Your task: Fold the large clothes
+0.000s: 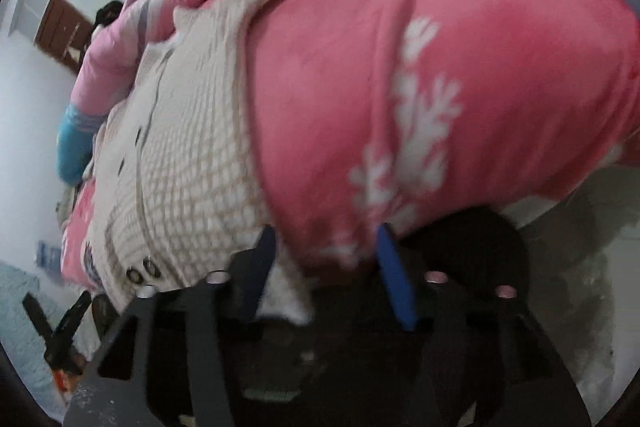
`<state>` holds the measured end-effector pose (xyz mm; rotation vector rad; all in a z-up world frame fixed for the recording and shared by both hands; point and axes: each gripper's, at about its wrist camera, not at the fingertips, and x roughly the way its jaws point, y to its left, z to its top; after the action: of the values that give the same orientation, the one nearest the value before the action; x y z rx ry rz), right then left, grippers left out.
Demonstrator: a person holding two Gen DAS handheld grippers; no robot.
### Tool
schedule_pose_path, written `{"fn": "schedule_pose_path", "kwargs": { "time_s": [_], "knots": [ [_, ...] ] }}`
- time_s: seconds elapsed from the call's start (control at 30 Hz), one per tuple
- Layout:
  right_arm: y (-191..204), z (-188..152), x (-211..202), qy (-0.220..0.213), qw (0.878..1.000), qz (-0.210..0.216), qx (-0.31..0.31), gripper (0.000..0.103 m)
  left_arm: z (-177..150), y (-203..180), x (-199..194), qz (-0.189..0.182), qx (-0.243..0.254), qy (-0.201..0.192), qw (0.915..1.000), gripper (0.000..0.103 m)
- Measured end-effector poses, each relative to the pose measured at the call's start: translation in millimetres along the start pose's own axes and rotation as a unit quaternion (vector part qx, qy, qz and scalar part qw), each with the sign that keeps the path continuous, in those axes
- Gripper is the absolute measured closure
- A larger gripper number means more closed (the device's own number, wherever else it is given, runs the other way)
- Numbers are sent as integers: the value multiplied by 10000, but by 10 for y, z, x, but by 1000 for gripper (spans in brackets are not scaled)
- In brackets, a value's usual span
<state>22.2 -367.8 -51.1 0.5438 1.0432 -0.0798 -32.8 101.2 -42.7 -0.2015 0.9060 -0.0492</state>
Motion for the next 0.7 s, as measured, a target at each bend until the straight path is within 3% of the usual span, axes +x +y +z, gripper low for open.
{"fn": "schedule_pose_path", "kwargs": {
  "time_s": [0.13, 0.17, 0.23, 0.3, 0.43, 0.53, 0.7],
  "knots": [
    [395, 258, -78, -406, 9970, -371, -547, 30, 270, 76, 7, 244, 36, -292, 9993, 57],
    [478, 300, -39, -469, 9959, -364, -681, 23, 350, 68, 23, 295, 44, -337, 9990, 55],
    [851, 431, 46, -612, 9917, -204, -1109, 20, 568, 43, 68, 337, 52, -512, 9981, 49],
    [1181, 517, 134, -675, 9868, 35, -1472, 13, 840, 22, 135, 432, 68, -753, 9962, 37],
    [2045, 709, 499, -681, 9698, 632, -2253, 12, 1493, 9, 444, 560, -24, -931, 9941, 36],
    [2535, 810, 763, -713, 9562, 805, -2724, 12, 1938, 84, 748, 775, -142, -930, 9925, 36],
    [3140, 913, 1345, -295, 9444, 1111, -3079, 12, 2562, 149, 1548, 1429, 330, -475, 9880, 36]
  ]
}}
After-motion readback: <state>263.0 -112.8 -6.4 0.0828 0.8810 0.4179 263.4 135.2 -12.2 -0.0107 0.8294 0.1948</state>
